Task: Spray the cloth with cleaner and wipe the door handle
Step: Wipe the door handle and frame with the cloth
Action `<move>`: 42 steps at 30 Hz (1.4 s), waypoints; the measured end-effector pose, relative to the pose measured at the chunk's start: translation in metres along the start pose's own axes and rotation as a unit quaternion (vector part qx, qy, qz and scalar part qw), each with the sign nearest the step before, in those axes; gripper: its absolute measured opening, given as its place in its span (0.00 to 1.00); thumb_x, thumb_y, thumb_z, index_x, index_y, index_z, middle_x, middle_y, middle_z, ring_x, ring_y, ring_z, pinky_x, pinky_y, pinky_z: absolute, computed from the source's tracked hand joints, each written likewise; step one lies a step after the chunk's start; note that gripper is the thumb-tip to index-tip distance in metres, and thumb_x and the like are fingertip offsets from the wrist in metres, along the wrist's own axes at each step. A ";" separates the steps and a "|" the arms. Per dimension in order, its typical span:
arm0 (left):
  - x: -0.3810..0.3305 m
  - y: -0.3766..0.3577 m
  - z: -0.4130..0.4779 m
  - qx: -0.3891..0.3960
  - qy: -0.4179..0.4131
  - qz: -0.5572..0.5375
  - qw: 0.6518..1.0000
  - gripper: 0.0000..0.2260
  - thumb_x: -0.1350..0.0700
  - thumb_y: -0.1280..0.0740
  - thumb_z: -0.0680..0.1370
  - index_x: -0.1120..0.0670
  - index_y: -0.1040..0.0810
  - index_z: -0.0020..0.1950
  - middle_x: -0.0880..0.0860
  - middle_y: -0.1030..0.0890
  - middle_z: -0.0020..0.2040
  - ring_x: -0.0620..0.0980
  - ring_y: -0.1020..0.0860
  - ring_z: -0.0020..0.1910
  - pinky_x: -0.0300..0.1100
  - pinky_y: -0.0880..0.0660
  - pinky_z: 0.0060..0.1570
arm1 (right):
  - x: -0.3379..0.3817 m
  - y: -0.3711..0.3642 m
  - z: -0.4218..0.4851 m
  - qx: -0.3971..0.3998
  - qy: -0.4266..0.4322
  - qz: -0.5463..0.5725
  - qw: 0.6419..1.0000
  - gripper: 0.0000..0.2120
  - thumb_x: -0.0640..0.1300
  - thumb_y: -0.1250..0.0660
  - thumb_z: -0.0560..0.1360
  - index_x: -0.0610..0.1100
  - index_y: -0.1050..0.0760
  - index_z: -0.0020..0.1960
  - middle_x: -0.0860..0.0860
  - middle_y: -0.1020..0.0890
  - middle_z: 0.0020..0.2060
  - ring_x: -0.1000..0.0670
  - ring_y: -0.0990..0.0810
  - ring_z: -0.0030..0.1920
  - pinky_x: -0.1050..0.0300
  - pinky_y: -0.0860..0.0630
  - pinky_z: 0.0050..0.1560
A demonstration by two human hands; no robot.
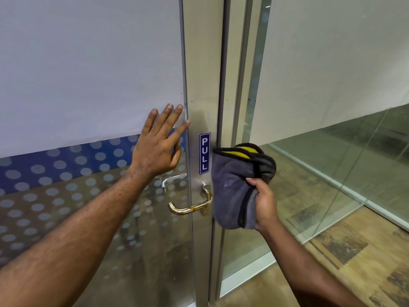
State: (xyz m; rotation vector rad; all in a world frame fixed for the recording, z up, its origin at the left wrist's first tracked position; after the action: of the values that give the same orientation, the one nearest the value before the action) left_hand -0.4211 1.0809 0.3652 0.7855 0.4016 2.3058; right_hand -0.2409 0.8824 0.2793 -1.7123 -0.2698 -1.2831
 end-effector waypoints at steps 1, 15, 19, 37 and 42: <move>-0.002 -0.001 -0.002 0.002 -0.002 -0.001 1.000 0.28 0.50 0.39 0.78 0.54 0.35 0.79 0.61 0.42 0.81 0.61 0.45 0.80 0.59 0.50 0.78 | 0.000 0.004 -0.004 0.019 -0.048 0.051 0.997 0.07 0.38 0.38 0.76 0.43 0.21 0.47 0.46 0.17 0.40 0.48 0.18 0.42 0.52 0.25 0.49; -0.009 -0.019 -0.017 -0.004 -0.028 -0.009 1.000 0.27 0.51 0.37 0.78 0.53 0.34 0.77 0.60 0.42 0.81 0.59 0.47 0.81 0.55 0.58 0.79 | -0.028 0.035 -0.019 0.044 -0.064 0.179 0.981 0.13 0.41 0.37 0.75 0.46 0.14 0.51 0.46 0.14 0.47 0.45 0.14 0.48 0.51 0.18 0.45; -0.010 -0.021 -0.023 0.007 -0.039 0.012 0.999 0.27 0.49 0.38 0.78 0.54 0.34 0.76 0.60 0.41 0.81 0.60 0.45 0.80 0.56 0.59 0.79 | -0.027 0.035 -0.023 0.079 -0.088 0.149 0.982 0.14 0.38 0.37 0.74 0.47 0.15 0.51 0.47 0.14 0.48 0.46 0.14 0.49 0.51 0.17 0.46; -0.013 -0.022 -0.026 -0.008 -0.040 0.044 0.998 0.25 0.50 0.40 0.78 0.54 0.31 0.75 0.59 0.41 0.81 0.60 0.44 0.80 0.58 0.57 0.78 | -0.097 -0.007 0.016 0.135 0.139 -0.317 0.929 0.36 0.31 0.35 0.76 0.70 0.31 0.67 0.49 0.40 0.77 0.57 0.34 0.74 0.64 0.36 0.71; -0.015 -0.019 -0.026 -0.007 -0.037 0.049 0.998 0.25 0.50 0.39 0.78 0.54 0.29 0.74 0.59 0.39 0.80 0.60 0.42 0.80 0.58 0.55 0.77 | -0.128 -0.004 0.020 0.167 0.154 -0.484 0.845 0.27 0.45 0.35 0.77 0.62 0.34 0.73 0.61 0.57 0.80 0.57 0.51 0.79 0.56 0.47 0.76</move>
State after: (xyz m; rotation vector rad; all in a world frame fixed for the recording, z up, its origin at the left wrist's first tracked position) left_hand -0.4190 1.0832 0.3295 0.8980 0.3210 2.3588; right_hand -0.2856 0.9442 0.1744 -1.0134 -1.1978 -2.0419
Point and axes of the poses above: each hand's wrist, its own z-axis towards the middle knuckle, its own y-axis out of the back of the hand, x = y × z, the point moved 1 cm from there along z, towards the middle knuckle
